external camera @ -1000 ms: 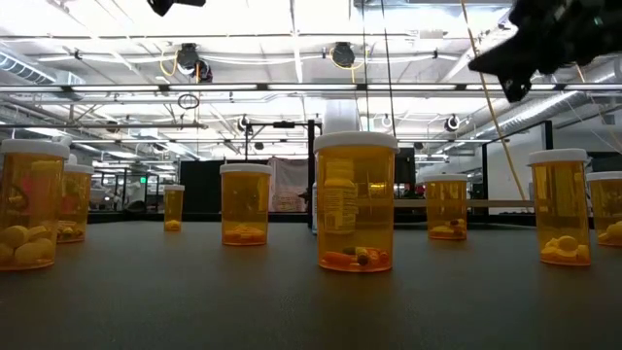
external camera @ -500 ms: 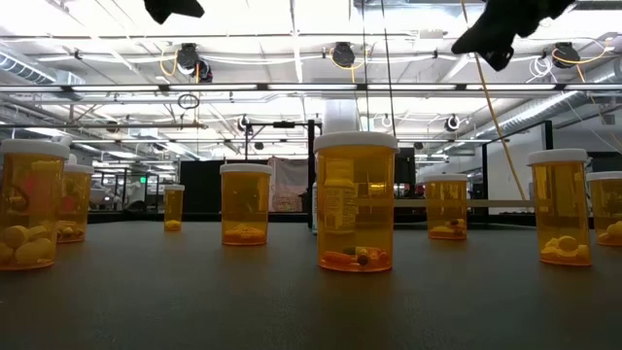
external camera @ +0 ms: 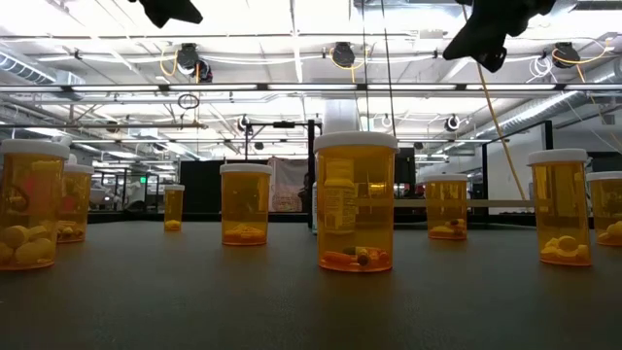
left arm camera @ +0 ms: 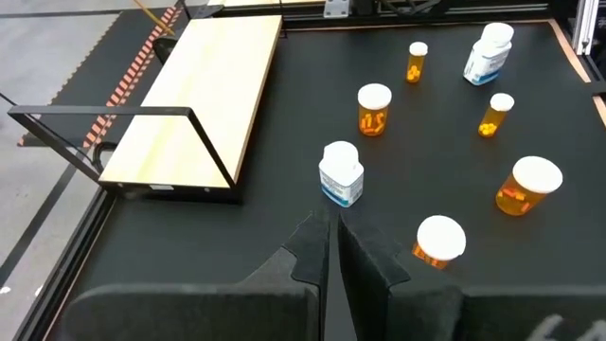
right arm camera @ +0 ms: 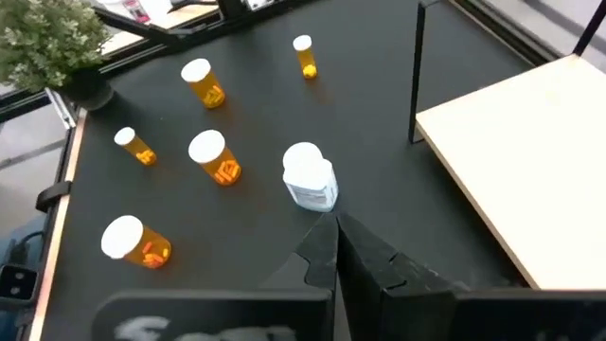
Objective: Pick and place medicine bottles onto shelf by color
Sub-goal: Put the small orange pill bottle on the shelf
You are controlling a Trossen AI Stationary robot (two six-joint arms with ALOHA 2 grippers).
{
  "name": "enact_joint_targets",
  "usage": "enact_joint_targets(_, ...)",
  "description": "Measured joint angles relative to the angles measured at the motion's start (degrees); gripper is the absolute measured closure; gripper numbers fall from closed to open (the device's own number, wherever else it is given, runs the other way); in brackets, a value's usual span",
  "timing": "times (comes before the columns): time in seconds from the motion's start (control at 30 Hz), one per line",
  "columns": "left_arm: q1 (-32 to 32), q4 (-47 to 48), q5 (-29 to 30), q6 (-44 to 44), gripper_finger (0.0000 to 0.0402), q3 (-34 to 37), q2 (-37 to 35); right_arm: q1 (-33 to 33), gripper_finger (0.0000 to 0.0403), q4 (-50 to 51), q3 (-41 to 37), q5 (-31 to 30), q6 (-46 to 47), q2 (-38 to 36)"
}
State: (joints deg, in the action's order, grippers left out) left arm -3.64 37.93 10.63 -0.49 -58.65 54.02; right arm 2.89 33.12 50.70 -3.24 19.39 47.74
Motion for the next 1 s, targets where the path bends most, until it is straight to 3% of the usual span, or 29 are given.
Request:
enact_joint_targets(0.37, 0.0, -0.11, 0.02, -0.16, 0.037, 0.1, 0.0, -11.59, 0.0403, -3.33, -1.07, -14.7, 4.3, 3.48)
enact_joint_targets(0.57, 0.22, -1.75, 0.05, -1.03, 0.037, 3.95, 0.26, -15.85, 0.0403, -11.77, -5.15, -14.73, 3.95, 5.62)
enact_joint_targets(0.7, 1.81, -0.87, 0.11, -3.73, 0.0365, 5.68, 1.11, -17.33, 0.0403, -12.02, -5.86, -14.75, 3.63, 6.39)
enact_joint_targets(1.0, 5.16, 0.97, 0.11, -7.17, 0.028, 5.66, 5.3, -17.26, 0.0403, -11.38, -5.88, -14.71, 2.74, 6.56)
